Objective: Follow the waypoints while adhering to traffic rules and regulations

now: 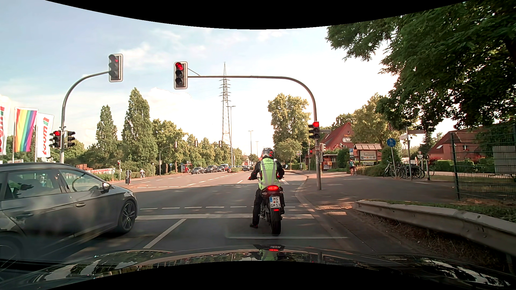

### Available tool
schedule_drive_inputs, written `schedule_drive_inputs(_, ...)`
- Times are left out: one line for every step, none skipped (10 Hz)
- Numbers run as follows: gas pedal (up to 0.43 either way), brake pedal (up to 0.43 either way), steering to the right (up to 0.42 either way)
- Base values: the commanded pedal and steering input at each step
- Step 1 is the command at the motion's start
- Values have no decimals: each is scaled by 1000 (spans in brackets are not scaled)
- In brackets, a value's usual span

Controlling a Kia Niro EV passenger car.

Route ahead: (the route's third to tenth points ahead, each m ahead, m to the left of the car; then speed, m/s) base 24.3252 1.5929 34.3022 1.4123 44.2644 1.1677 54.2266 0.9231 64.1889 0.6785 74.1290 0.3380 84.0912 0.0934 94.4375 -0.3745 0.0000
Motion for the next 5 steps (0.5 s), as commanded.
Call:
schedule_drive_inputs(0,0,0)
schedule_drive_inputs(0,0,0)
schedule_drive_inputs(0,0,0)
schedule_drive_inputs(0,0,0)
schedule_drive_inputs(0,0,0)
